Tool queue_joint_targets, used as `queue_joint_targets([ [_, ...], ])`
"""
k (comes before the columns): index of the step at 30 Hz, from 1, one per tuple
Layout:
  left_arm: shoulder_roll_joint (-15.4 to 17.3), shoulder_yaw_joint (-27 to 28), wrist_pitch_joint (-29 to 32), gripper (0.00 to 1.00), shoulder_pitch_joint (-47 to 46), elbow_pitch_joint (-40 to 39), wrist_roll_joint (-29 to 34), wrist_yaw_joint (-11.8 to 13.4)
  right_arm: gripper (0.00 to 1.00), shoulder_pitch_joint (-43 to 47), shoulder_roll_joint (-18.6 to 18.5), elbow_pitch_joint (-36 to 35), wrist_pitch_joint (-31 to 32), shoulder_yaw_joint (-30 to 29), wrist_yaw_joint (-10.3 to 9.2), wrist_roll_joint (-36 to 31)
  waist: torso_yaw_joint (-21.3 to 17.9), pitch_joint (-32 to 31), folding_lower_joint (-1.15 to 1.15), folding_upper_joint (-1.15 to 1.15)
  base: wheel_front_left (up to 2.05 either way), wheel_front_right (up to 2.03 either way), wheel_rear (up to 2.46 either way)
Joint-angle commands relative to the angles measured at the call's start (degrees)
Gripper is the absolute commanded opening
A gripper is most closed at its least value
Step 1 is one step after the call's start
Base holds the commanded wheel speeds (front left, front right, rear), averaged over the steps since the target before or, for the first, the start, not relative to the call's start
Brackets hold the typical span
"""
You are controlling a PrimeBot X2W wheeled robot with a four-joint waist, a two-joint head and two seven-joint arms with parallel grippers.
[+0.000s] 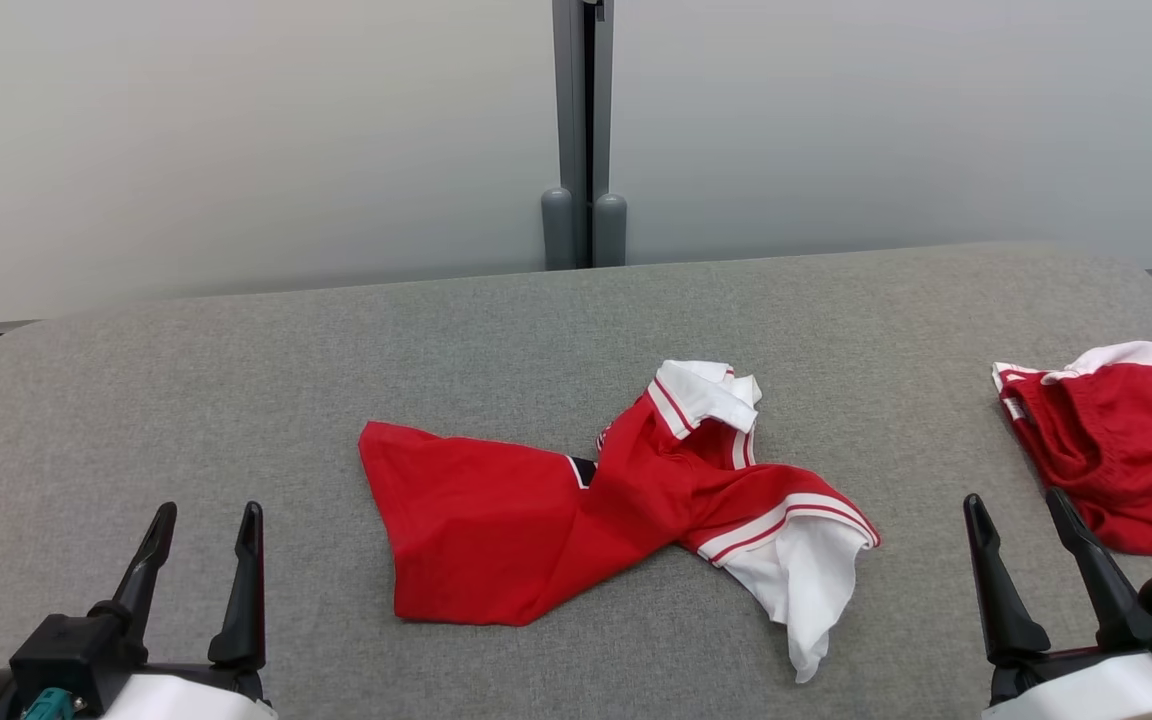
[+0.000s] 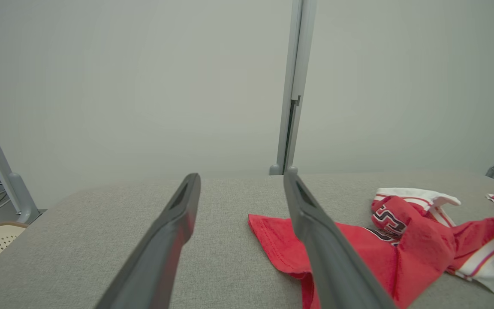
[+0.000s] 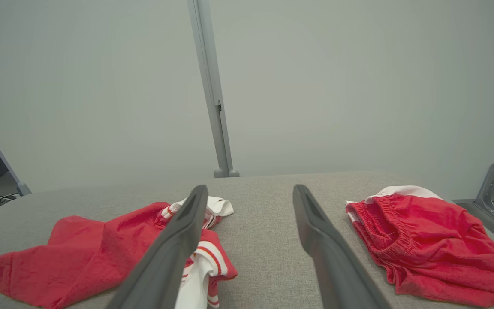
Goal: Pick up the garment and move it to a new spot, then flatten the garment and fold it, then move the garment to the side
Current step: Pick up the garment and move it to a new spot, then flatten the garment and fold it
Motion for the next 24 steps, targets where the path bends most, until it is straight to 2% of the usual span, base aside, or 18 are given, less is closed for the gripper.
queue_joint_targets([
  [1,0.2,0.1,0.1,1.00,0.4,-0.3,0.1,0.4,1.00,0.3,-0.1,-0.2,0.1,-0.1,0.00,0.0,0.0,0.0,0.00,0.00,0.00,0.00,0.00],
  [24,0.5,-1.1,1.1,1.00,-1.0,-1.5,-0.1,1.3,1.00,-0.3,0.3,-0.8,0.2,-0.6,-0.01,-0.1,0.4,0.3,0.00,0.00,0.00,0.00,0.00],
])
